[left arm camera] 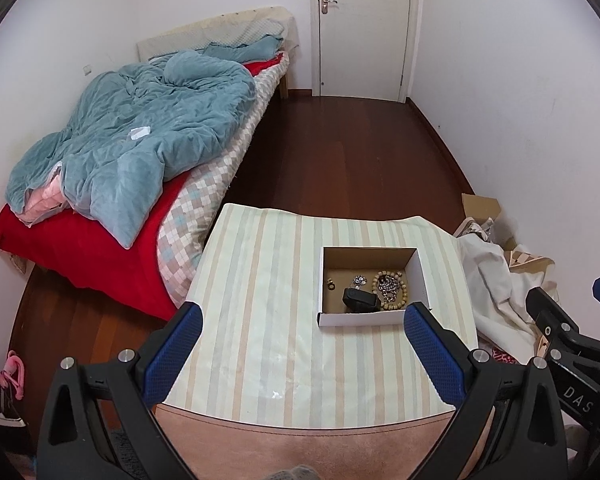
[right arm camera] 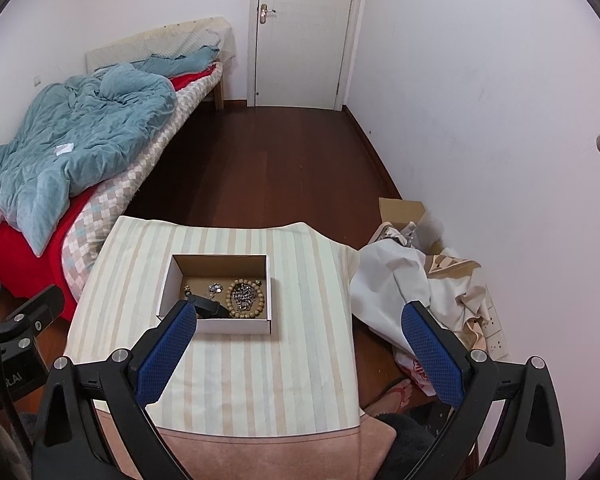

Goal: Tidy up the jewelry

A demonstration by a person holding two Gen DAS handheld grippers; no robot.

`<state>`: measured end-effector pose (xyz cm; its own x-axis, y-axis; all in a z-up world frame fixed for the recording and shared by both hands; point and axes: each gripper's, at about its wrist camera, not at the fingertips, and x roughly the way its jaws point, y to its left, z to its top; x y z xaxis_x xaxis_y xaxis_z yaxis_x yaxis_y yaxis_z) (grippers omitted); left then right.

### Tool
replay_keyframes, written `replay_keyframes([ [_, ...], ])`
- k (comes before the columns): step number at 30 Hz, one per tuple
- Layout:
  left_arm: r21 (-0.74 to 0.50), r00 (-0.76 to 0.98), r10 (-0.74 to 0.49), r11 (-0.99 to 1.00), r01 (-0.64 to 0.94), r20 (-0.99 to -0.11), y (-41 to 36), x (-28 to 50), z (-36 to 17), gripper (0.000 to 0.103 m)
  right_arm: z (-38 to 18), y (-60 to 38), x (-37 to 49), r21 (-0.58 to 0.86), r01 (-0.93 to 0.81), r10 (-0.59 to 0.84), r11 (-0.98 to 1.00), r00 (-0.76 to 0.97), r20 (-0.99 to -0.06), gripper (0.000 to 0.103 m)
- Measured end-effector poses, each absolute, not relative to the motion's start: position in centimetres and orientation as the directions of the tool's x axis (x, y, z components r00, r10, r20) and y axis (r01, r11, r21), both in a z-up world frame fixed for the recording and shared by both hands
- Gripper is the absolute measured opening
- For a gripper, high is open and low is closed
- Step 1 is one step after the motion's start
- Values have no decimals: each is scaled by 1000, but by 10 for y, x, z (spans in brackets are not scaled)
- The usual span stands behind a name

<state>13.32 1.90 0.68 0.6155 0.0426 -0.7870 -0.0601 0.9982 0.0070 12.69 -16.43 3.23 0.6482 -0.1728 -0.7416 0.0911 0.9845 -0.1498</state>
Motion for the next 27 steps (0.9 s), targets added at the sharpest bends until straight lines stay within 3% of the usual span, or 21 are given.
replay_keyframes([
  [27,14,628,51,998,-64,-776,21,132,12,103,38,-162,122,-125,83,-148,989,651,-745,103],
])
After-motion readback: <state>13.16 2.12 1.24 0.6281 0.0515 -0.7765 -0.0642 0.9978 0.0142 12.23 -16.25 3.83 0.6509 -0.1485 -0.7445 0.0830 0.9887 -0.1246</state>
